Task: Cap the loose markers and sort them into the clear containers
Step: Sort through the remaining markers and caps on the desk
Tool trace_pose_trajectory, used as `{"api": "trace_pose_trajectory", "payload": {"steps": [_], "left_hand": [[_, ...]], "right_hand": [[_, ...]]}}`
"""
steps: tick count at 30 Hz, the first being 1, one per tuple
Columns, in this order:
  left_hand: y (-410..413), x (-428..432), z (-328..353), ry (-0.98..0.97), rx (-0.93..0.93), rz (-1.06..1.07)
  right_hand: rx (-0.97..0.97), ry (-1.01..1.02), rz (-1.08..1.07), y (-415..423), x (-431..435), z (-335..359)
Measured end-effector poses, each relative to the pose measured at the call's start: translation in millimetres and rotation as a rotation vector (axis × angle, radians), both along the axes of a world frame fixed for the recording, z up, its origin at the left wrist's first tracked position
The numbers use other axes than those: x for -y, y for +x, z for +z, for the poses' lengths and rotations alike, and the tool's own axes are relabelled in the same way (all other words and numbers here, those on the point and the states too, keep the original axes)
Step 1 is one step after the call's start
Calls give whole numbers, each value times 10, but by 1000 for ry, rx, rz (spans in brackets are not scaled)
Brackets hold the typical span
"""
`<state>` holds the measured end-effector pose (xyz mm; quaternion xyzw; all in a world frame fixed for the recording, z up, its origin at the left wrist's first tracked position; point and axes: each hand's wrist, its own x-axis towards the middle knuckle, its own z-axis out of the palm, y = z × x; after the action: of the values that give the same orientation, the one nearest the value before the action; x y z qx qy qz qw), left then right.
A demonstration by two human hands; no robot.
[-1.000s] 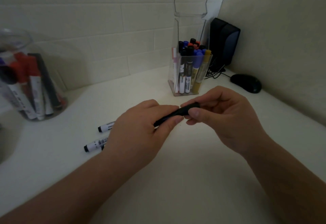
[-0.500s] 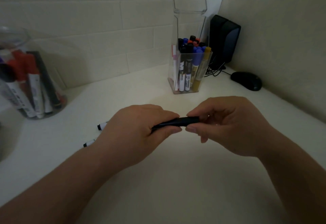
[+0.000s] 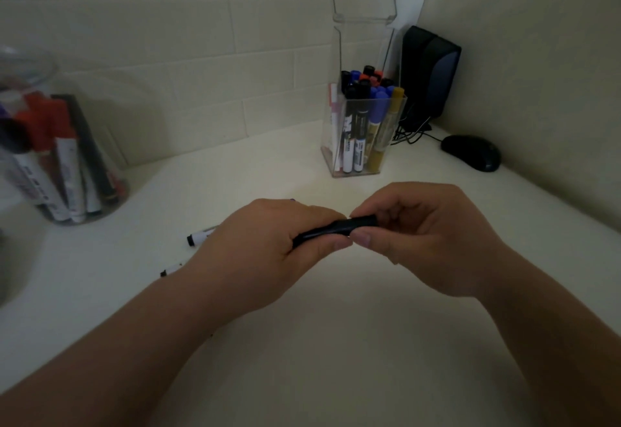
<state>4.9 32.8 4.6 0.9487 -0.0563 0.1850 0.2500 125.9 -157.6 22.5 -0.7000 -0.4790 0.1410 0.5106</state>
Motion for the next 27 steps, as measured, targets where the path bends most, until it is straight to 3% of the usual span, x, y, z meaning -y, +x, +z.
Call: {"api": "trace_pose_trajectory", "payload": {"steps": [5,7,9,11,13,17,21,27], "left_hand": [[-34,-48,88,8,-28,30],[-72,-217,190,-22,-28,200],[-108,-403,278,-12,-152,383],[-108,-494,287,67,-315,439],[-87,-498,250,136,-463,430],[-67,-361,210,223,-559,362],[18,-221,115,343,-550,309],[-21,-255,118,280,-415,271]], "right_hand": [[-79,45,18,32,1,12],[-197,123,-38,138,16,-29],[-264,122,-110,235,20,-84],[-174,-26,-164,277,-2,-158],[53,-216,-197,261,-42,-240],[339,-413,-174,191,-122,-347],[472,-446,-161,188,-191,-391],[453,-476,-168,166,-186,-350]]}}
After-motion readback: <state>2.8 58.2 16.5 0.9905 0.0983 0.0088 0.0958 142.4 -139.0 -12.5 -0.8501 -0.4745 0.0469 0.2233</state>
